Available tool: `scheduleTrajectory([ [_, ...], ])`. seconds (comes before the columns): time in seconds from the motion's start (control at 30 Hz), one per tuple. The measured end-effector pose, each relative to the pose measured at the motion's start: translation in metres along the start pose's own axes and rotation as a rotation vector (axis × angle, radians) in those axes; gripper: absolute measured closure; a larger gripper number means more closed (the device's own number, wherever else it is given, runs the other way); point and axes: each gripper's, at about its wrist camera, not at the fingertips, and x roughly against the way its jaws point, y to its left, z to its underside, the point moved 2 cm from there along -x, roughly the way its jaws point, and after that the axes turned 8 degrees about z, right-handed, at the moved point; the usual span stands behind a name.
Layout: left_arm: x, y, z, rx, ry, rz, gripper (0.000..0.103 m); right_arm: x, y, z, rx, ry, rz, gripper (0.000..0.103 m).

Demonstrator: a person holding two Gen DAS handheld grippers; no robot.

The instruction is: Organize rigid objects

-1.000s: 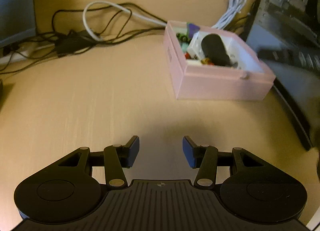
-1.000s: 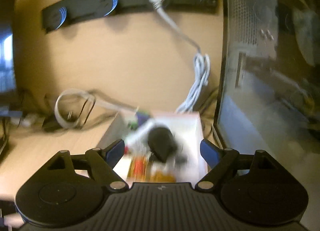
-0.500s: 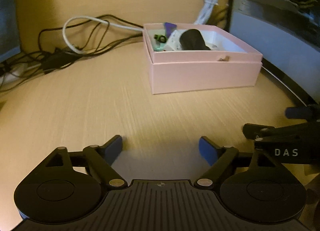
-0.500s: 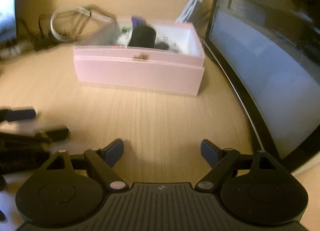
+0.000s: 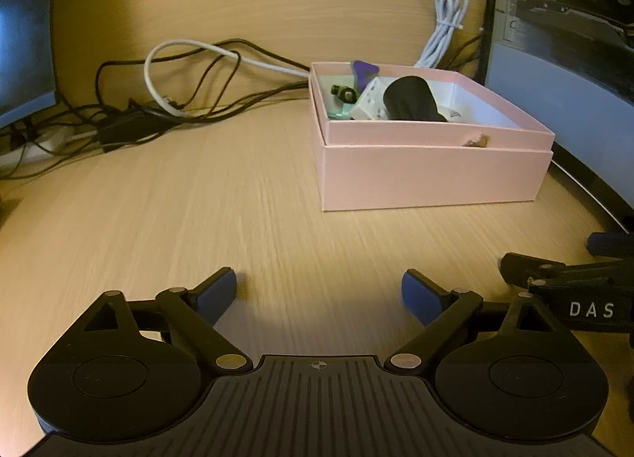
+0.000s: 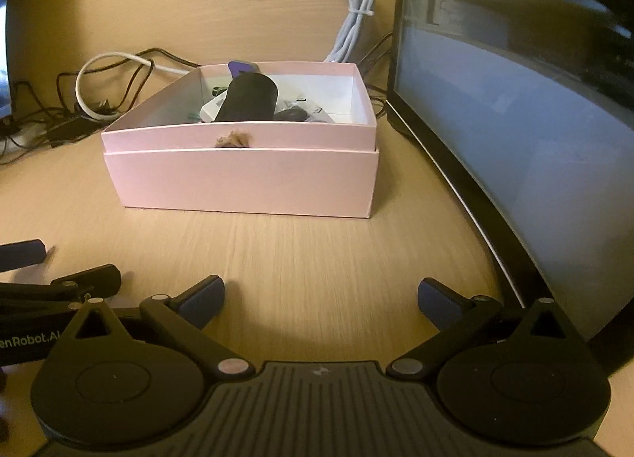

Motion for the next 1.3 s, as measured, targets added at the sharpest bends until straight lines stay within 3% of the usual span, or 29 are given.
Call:
scheduleTrajectory([
  [1.3,-0.0011,0.0016,-0.0016,0.019,0.001,-0.031,0.006,-0.0017,0.0010,0.0005,-0.001,0.000,-0.003,0.000],
])
